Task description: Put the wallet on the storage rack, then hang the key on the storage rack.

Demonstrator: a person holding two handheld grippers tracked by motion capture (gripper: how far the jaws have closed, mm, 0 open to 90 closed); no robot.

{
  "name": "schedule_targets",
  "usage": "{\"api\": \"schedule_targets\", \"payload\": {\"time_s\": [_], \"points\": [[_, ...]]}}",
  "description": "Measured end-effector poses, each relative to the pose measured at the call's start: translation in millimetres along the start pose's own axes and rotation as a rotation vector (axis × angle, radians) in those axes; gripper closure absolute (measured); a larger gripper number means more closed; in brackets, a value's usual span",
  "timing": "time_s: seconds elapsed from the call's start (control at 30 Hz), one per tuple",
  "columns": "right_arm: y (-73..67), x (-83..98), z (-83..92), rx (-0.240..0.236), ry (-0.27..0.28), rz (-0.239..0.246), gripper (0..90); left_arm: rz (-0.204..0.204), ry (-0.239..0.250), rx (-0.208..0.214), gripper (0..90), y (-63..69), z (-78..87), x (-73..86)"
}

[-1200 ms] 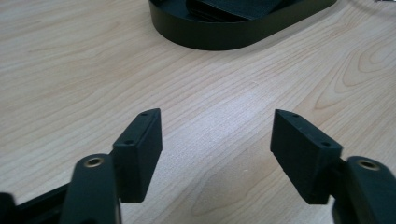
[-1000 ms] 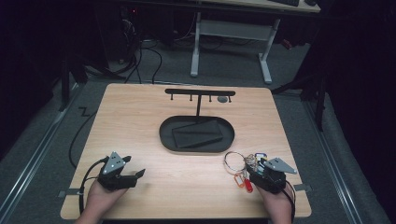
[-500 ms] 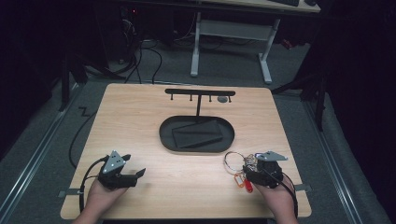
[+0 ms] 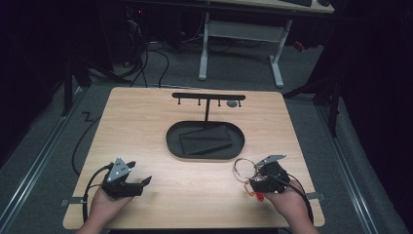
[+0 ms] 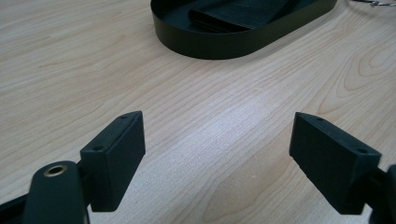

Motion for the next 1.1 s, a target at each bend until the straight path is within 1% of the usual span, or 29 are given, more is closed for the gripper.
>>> {"api": "schedule_targets", "payload": {"time_s": [0.1, 0.27, 0.33, 0.43, 0.5, 0.57, 0.7, 0.73, 0.77, 0.8, 0.83, 0.87, 0.93, 1.03, 1.1], "points": [[-0.3, -2.0, 4.7, -0.004, -0.029, 0.016, 32.1, 0.007, 0.000, 0.001, 19.0, -0.7, 0.4, 0.2], [-1.2, -3.9, 8.6, -0.007, -0.082, 0.052, 31.8, 0.004, 0.002, 0.001, 19.1, -1.9, 0.1, -0.8], [-2.8, -4.5, 8.7, -0.018, -0.097, 0.062, 31.9, 0.006, 0.003, -0.002, 19.1, -2.8, -0.9, -1.3], [-3.1, -3.9, 8.7, -0.014, -0.128, 0.090, 31.8, 0.000, 0.001, 0.001, 19.1, -2.1, -2.1, -1.6], [-4.0, -3.3, 8.4, -0.013, -0.153, 0.096, 31.8, 0.001, 0.002, 0.006, 19.2, -1.8, -2.6, -2.1], [-6.6, -5.1, 6.9, -0.020, -0.168, 0.113, 31.5, -0.003, 0.006, 0.002, 19.2, -2.1, -3.2, -2.6], [-9.7, -9.4, 6.1, -0.037, -0.165, 0.122, 31.6, 0.009, 0.012, 0.006, 19.2, -2.9, -3.0, -1.8], [-11.1, -10.9, 5.6, -0.046, -0.163, 0.119, 31.6, 0.023, 0.011, 0.022, 19.2, -2.8, -3.0, -1.3], [-11.1, -12.4, 5.0, -0.046, -0.164, 0.126, 31.6, 0.043, 0.015, 0.034, 19.1, -3.0, -3.1, -1.3], [-11.3, -13.4, 3.9, -0.051, -0.166, 0.129, 31.7, 0.051, 0.014, 0.036, 19.1, -3.8, -2.5, -0.8], [-12.2, -13.9, 3.3, -0.052, -0.175, 0.120, 31.7, 0.052, 0.015, 0.032, 19.1, -4.1, -1.8, -0.3], [-13.0, -14.8, 1.9, -0.056, -0.178, 0.122, 31.7, 0.051, 0.014, 0.033, 19.1, -3.6, -0.9, 0.1], [-15.0, -15.7, 0.4, -0.055, -0.193, 0.144, 31.7, 0.045, 0.016, 0.032, 19.1, -2.5, 1.2, 0.1], [-20.1, -16.9, 0.8, -0.060, -0.216, 0.159, 31.9, 0.043, 0.018, 0.034, 19.3, -1.0, 3.0, 0.2], [-22.8, -18.9, 2.3, -0.065, -0.225, 0.184, 32.7, 0.034, 0.019, 0.041, 19.4, 1.6, 3.7, 0.7]]}}
Point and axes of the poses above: each handheld gripper's, and its own axes: z roughly backward along the jaws, x roughly out of its underside, y roughly to its right, the point moved 10 cm from there along -z, roughly forward along the jaws
